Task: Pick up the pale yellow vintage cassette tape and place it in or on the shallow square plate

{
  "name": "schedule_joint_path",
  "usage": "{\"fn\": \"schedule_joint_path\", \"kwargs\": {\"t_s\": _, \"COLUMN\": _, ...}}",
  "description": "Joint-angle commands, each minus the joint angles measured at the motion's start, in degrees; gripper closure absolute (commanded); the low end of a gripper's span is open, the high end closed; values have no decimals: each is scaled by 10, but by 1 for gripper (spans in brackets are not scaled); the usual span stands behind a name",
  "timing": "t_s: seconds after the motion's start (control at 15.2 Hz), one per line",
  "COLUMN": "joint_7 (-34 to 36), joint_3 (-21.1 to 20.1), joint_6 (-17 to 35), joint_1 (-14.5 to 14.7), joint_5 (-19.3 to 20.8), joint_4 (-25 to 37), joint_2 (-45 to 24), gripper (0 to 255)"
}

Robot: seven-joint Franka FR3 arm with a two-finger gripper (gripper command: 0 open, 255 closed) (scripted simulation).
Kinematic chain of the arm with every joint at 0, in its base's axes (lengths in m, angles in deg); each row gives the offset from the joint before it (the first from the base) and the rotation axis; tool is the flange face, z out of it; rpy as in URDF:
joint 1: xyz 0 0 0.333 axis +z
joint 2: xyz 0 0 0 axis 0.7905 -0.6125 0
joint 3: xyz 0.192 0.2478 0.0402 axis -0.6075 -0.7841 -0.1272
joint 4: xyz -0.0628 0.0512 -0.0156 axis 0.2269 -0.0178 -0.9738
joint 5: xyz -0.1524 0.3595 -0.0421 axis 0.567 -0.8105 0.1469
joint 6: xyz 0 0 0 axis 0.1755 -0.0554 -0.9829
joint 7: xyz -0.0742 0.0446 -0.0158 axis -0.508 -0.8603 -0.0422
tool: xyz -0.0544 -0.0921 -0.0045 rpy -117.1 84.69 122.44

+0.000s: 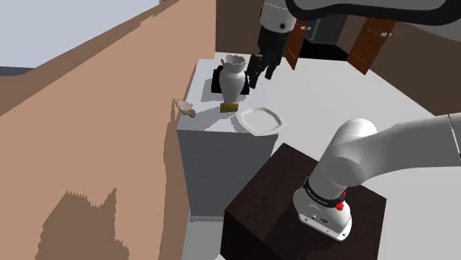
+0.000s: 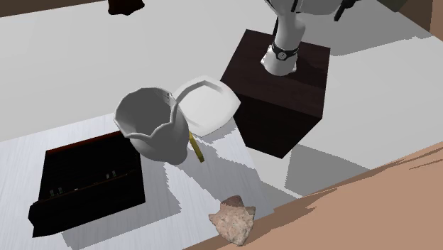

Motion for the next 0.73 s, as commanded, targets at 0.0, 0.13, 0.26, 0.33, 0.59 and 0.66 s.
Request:
{"fn": "schedule_joint_path", "kwargs": {"t_s": 0.0, "joint_7": 0, "joint_3": 0, "joint_6": 0, "joint_1": 0, "joint_5": 0, "joint_4": 0, "joint_2": 0, "gripper": 0}}
{"fn": "schedule_joint_path", "kwargs": {"t_s": 0.13, "joint_7": -43, "joint_3": 22, "joint_6": 30, "joint_1": 2, "joint_5": 14, "joint_4": -13, "joint_2": -19, "gripper": 0}}
{"fn": "schedule_joint_path", "kwargs": {"t_s": 0.26, "joint_7": -85, "joint_3": 45, "joint_6": 60, "joint_1": 3, "joint_5": 27, "joint_4": -23, "joint_2": -42, "gripper": 0}}
{"fn": "schedule_joint_path", "kwargs": {"t_s": 0.33, "joint_7": -106, "joint_3": 56, "joint_6": 75, "joint_1": 4, "joint_5": 33, "joint_4": -26, "joint_2": -56, "gripper": 0}}
{"fn": "schedule_joint_path", "kwargs": {"t_s": 0.59, "joint_7": -190, "joint_3": 98, "joint_6": 137, "joint_1": 9, "joint_5": 53, "joint_4": -28, "joint_2": -119, "gripper": 0}}
{"fn": "schedule_joint_path", "kwargs": {"t_s": 0.66, "joint_7": -211, "joint_3": 108, "joint_6": 152, "joint_1": 11, "joint_5": 56, "joint_4": -26, "joint_2": -137, "gripper": 0}}
